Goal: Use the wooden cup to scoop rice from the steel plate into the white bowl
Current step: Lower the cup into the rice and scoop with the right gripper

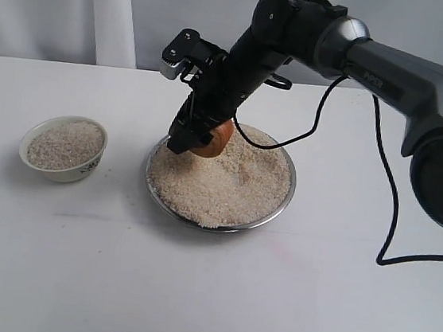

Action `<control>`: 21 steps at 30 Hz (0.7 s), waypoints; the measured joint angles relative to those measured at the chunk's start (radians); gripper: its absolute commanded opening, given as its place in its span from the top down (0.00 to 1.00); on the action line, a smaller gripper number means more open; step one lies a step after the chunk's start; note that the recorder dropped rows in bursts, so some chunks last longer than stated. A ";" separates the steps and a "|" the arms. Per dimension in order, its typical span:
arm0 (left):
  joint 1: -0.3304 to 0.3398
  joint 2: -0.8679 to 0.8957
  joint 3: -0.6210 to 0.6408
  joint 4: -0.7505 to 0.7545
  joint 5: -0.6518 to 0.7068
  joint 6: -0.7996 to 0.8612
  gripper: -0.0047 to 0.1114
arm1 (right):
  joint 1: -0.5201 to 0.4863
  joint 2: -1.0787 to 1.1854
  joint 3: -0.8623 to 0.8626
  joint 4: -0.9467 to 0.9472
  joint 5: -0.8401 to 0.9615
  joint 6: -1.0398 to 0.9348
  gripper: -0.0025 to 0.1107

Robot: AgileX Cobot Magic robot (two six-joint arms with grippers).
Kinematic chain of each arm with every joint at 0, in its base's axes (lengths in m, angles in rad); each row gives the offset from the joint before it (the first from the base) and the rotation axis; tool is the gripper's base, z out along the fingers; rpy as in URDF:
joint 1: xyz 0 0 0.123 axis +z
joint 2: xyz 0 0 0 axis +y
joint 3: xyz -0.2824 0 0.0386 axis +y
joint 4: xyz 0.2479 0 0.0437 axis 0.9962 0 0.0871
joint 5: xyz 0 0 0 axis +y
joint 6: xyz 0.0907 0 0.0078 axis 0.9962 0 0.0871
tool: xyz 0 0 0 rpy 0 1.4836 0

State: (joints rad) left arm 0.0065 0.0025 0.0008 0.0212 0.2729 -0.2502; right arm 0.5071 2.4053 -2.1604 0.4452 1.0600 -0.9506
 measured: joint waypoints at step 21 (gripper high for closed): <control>0.000 0.000 0.000 0.000 0.000 0.000 0.96 | -0.020 -0.002 0.000 0.124 0.018 -0.045 0.98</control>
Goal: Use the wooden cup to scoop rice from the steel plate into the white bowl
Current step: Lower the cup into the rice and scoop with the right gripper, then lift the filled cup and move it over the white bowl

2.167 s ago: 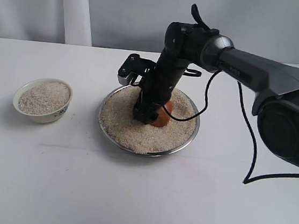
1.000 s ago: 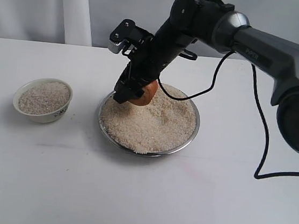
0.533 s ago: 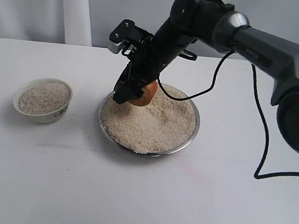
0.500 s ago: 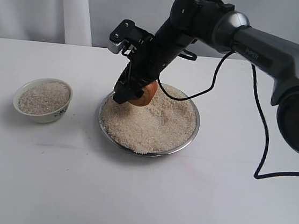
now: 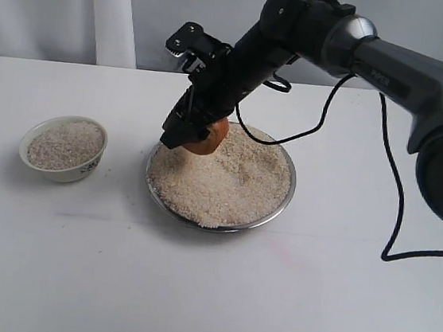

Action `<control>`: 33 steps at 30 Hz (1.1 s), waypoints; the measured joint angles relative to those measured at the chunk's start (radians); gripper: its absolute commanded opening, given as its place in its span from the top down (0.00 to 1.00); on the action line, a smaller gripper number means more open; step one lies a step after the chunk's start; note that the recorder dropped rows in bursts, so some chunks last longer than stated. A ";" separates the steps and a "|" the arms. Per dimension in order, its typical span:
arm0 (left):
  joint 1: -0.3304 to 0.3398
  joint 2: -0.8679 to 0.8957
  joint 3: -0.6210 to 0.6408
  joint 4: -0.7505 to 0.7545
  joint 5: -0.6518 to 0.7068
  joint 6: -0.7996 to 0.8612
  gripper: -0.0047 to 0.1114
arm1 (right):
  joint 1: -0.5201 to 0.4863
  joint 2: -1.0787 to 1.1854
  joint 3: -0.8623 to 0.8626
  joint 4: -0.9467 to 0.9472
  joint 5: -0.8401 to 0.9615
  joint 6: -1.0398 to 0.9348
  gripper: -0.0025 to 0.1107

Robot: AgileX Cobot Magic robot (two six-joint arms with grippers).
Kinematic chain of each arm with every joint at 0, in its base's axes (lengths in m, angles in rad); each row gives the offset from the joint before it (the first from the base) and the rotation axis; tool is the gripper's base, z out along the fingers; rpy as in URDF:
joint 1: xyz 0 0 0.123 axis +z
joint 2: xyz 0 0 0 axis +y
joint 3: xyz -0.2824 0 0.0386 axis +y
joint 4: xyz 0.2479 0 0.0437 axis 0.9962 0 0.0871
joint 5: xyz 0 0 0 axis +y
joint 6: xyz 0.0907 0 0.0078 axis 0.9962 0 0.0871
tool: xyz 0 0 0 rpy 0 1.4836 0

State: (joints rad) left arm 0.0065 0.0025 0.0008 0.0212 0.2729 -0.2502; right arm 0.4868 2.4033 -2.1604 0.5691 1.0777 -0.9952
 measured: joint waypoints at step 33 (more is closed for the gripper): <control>0.000 0.000 0.000 0.000 0.000 0.000 0.96 | 0.304 0.064 -0.093 -0.512 -0.427 0.231 0.98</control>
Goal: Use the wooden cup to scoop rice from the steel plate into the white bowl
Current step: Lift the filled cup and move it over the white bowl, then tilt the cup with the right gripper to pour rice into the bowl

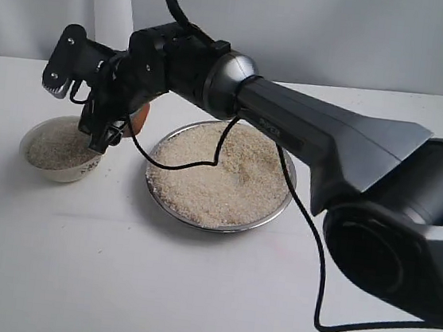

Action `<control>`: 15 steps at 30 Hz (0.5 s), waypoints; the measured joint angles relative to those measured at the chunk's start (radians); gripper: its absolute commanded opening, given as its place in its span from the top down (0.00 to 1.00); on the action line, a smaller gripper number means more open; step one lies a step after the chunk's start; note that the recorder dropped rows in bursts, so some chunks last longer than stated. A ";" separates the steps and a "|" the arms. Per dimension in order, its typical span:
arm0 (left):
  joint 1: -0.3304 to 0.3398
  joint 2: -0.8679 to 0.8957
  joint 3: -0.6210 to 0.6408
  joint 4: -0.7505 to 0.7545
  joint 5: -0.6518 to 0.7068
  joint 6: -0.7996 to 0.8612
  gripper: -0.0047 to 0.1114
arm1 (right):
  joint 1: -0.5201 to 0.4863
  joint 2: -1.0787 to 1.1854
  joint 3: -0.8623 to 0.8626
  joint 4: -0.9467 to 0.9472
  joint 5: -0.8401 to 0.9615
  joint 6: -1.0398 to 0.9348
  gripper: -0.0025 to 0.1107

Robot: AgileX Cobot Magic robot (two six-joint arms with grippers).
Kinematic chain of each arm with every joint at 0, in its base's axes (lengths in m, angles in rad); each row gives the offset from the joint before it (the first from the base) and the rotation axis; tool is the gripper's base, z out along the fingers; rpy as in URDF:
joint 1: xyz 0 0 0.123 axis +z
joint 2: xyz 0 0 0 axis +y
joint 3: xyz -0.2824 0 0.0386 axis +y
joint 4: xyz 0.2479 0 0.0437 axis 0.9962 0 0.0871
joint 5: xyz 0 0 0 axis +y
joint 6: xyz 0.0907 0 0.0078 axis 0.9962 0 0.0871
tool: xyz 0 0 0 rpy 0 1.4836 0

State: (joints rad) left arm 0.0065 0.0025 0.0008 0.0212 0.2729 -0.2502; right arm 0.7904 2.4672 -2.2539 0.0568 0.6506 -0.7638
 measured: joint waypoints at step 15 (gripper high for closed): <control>0.000 0.000 0.000 0.000 0.000 0.000 0.96 | 0.038 0.096 -0.182 -0.265 0.035 0.011 0.98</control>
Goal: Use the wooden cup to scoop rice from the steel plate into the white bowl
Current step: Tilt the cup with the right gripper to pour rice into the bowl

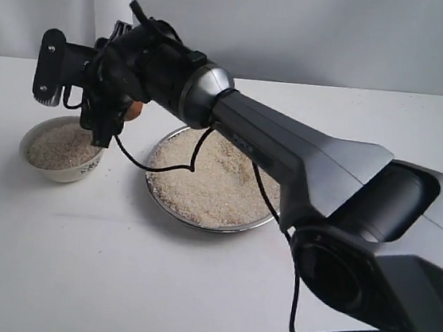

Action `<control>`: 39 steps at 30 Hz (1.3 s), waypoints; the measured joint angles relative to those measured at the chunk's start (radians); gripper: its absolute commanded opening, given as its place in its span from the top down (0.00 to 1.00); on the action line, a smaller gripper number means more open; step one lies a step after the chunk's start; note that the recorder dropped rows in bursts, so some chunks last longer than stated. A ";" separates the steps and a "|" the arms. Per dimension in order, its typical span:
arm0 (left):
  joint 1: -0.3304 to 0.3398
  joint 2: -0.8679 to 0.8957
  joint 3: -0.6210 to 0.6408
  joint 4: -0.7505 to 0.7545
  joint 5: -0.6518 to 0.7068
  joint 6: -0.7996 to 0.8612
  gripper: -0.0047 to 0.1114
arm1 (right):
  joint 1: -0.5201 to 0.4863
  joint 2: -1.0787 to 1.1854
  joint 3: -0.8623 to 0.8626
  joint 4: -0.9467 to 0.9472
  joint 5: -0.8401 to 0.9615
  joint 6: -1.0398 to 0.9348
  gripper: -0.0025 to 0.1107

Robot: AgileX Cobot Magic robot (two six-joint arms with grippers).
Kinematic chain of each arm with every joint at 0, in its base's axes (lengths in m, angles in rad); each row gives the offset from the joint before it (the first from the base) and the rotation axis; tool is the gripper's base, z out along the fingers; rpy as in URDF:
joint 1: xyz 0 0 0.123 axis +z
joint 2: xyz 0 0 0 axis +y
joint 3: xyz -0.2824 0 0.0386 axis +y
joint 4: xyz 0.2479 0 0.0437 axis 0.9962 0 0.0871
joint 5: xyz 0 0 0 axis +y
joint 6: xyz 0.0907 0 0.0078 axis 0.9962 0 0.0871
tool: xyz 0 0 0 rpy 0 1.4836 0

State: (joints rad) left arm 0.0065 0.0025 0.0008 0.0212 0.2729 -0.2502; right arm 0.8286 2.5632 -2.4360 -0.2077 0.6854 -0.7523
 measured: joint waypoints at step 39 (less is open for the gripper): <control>0.000 0.000 0.000 0.000 0.000 0.000 0.96 | 0.096 0.080 -0.001 -0.499 -0.230 -0.142 0.98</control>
State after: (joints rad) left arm 0.0065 0.0025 0.0008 0.0212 0.2729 -0.2502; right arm 0.9246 2.6436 -2.4374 -0.7066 0.4557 -0.8944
